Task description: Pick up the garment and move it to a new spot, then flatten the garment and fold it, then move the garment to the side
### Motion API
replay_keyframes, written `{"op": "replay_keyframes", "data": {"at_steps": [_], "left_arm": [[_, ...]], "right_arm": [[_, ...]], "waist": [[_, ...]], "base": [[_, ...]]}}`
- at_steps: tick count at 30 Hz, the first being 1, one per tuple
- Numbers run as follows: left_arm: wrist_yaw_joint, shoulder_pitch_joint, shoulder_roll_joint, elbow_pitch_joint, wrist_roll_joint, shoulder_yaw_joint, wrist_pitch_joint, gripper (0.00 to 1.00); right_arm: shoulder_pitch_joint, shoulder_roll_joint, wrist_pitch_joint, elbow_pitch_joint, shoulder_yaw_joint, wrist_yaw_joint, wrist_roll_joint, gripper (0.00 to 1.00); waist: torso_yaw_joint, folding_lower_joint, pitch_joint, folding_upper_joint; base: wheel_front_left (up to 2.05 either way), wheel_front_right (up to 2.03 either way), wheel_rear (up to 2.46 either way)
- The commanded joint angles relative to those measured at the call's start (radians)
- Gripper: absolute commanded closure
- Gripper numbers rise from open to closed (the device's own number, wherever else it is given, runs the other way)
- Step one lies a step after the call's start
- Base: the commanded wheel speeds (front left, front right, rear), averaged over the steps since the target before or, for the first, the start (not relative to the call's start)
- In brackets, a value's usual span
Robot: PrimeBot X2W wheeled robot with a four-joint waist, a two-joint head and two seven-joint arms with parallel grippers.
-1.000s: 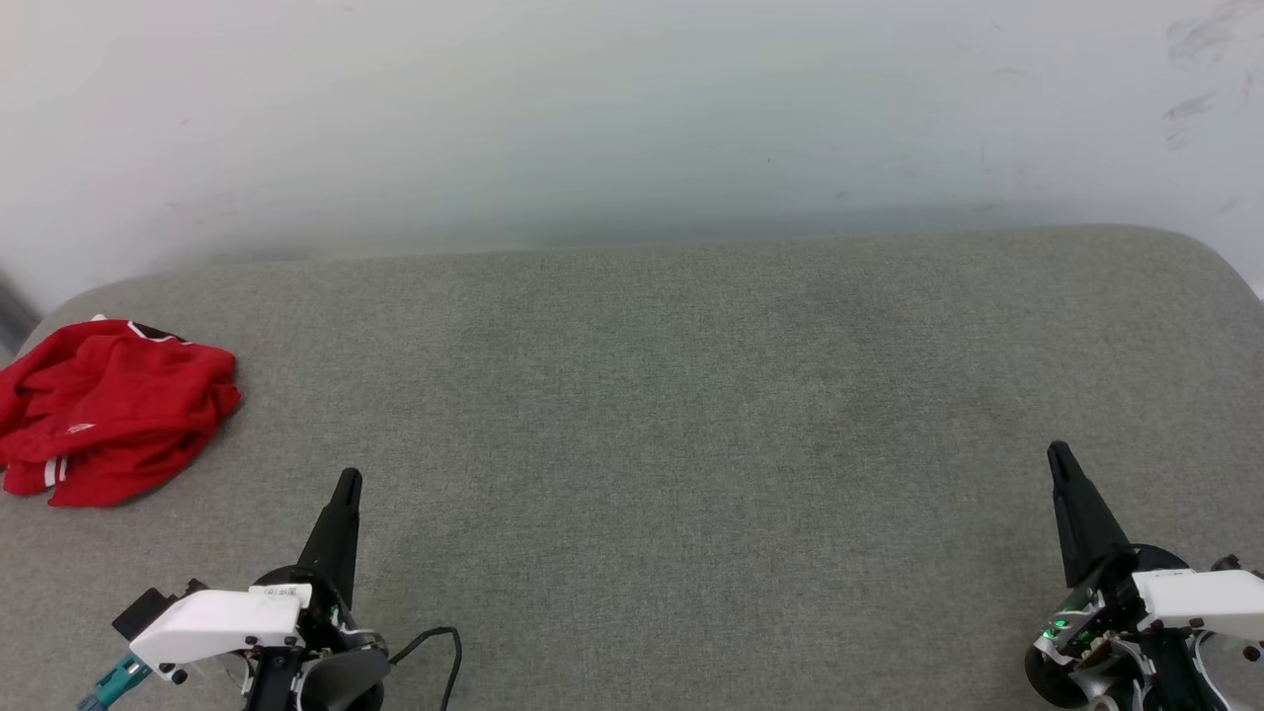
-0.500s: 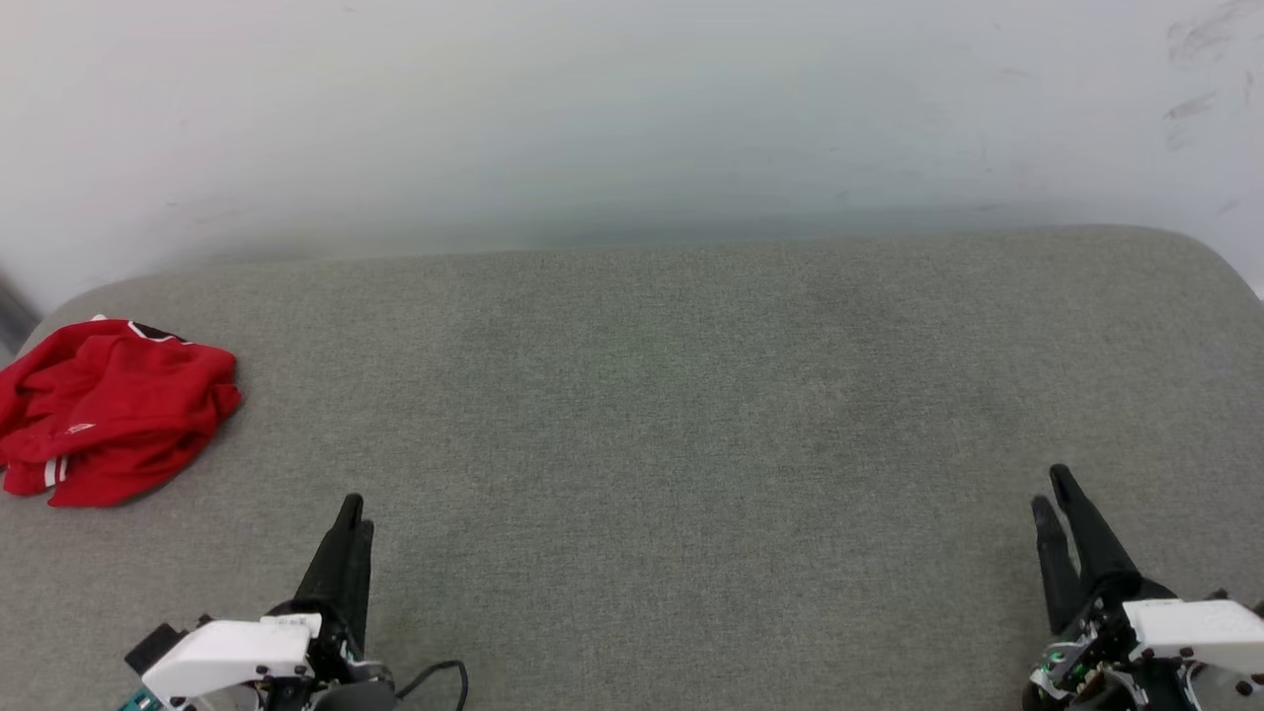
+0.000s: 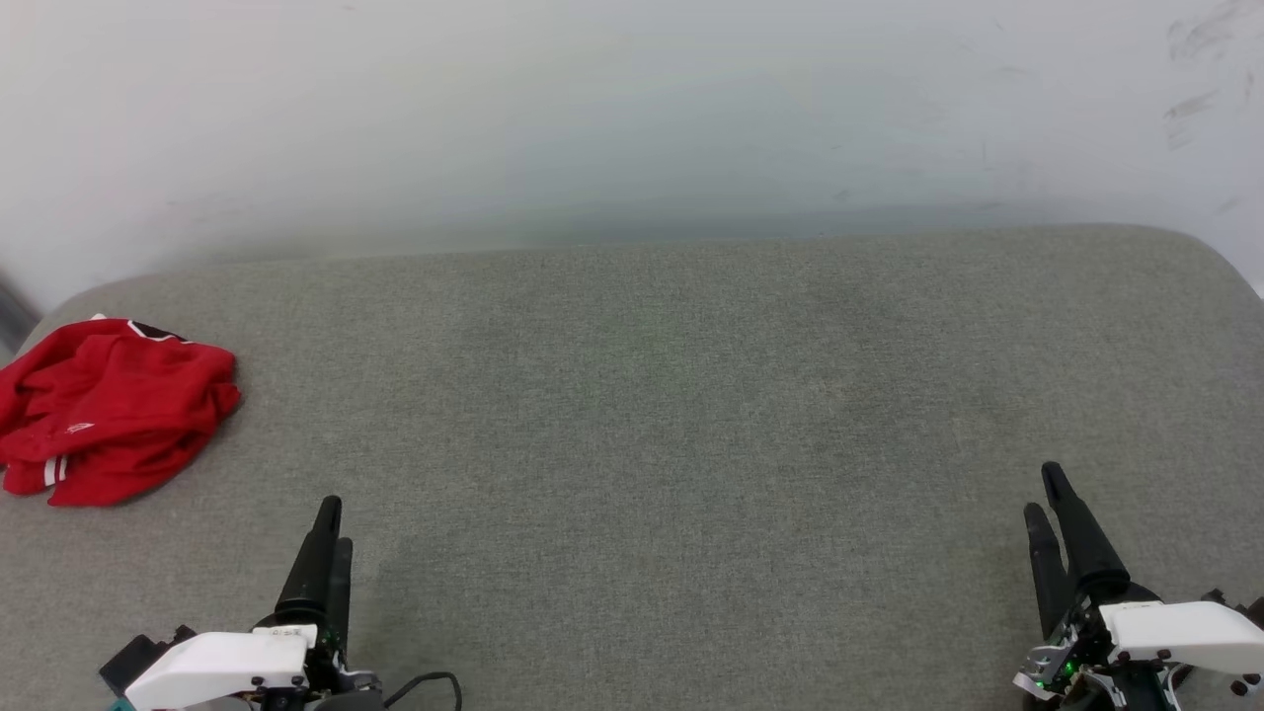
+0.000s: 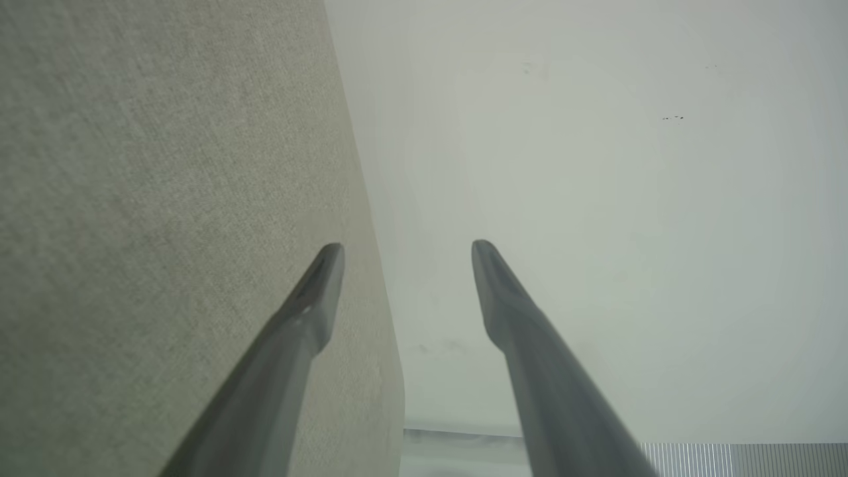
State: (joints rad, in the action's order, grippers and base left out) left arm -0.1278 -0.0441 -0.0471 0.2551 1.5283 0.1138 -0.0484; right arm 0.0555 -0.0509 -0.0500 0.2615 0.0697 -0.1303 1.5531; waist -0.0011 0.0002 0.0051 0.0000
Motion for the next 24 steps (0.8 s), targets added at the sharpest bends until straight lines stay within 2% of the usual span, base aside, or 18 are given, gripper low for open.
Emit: {"op": "replay_keyframes", "data": {"at_steps": [1,6,13,21,22,24], "left_arm": [[-0.001,-0.004,-0.002,-0.026,-0.023,0.013,0.012,0.00],[-0.002,0.002,-0.002,-0.046,-0.098,0.051,0.034,0.00],[-0.002,0.008,-0.002,-0.102,-0.212,0.077,0.063,0.00],[-0.002,0.025,-0.003,-0.194,-0.392,0.053,0.093,0.00],[-0.002,0.025,-0.003,-0.194,-0.392,0.053,0.093,0.00],[-0.002,0.031,-0.003,-0.221,-0.468,0.036,0.104,0.00]], "right_arm": [[0.006,-0.001,0.013,-0.020,0.001,0.000,-0.036,0.00],[0.008,-0.001,0.035,-0.025,0.015,0.000,-0.150,0.00],[0.019,-0.001,0.064,-0.095,0.012,0.000,-0.386,0.00],[0.025,0.000,0.095,-0.183,-0.020,0.000,-0.663,0.00],[0.025,0.000,0.095,-0.183,-0.020,0.000,-0.663,0.00],[0.027,-0.001,0.105,-0.205,-0.042,0.000,-0.757,0.00]], "waist": [[0.000,-0.0001,0.000,0.0000],[-0.001,-0.0001,0.001,0.0000],[-0.003,-0.0001,0.003,0.0000],[-0.004,-0.0001,0.007,0.0000],[-0.004,-0.0001,0.007,0.0000],[-0.006,-0.0001,0.009,0.0000]], "base": [[0.00,0.00,0.00],[0.00,0.00,0.00],[0.00,0.00,0.00],[0.00,0.00,0.00],[0.00,0.00,0.00],[0.00,0.00,0.00]]}}
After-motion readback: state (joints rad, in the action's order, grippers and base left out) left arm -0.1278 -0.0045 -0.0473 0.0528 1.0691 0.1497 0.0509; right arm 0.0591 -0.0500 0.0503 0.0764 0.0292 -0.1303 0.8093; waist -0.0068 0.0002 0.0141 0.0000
